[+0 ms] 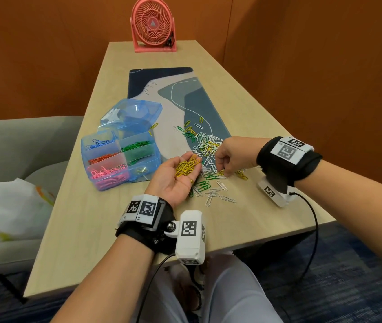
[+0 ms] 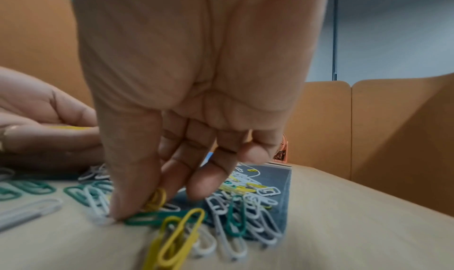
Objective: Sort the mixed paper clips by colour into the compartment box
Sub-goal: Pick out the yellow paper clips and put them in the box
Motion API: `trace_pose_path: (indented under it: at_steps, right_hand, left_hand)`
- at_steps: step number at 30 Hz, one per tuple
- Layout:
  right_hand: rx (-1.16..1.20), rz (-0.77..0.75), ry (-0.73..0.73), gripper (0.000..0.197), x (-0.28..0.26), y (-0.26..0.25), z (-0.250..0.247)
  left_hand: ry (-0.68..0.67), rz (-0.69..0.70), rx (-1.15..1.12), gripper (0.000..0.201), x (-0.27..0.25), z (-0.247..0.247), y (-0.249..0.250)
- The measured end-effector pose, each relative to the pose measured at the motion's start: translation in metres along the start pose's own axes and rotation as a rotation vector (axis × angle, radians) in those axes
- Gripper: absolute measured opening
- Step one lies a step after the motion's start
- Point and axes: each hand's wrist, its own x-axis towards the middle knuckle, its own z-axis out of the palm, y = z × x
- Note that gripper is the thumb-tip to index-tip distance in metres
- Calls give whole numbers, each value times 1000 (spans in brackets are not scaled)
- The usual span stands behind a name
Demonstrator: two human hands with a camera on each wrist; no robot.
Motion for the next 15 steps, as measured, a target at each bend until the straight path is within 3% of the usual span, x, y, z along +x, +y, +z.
trace_pose_path:
  at_steps: [6,12,15]
  right_hand:
    - [-51,-3,-12,5,-1,-2,2]
    - [142,-37,132,5,-6,-6,-15]
    - [248,-113,129,11,-9,-18,-25]
  left_hand:
    - [0,4,10,36,-1,0,0]
    - [-12,15,54,36,-4,2,-5]
    - [-28,6,29,34,-8,8,-9]
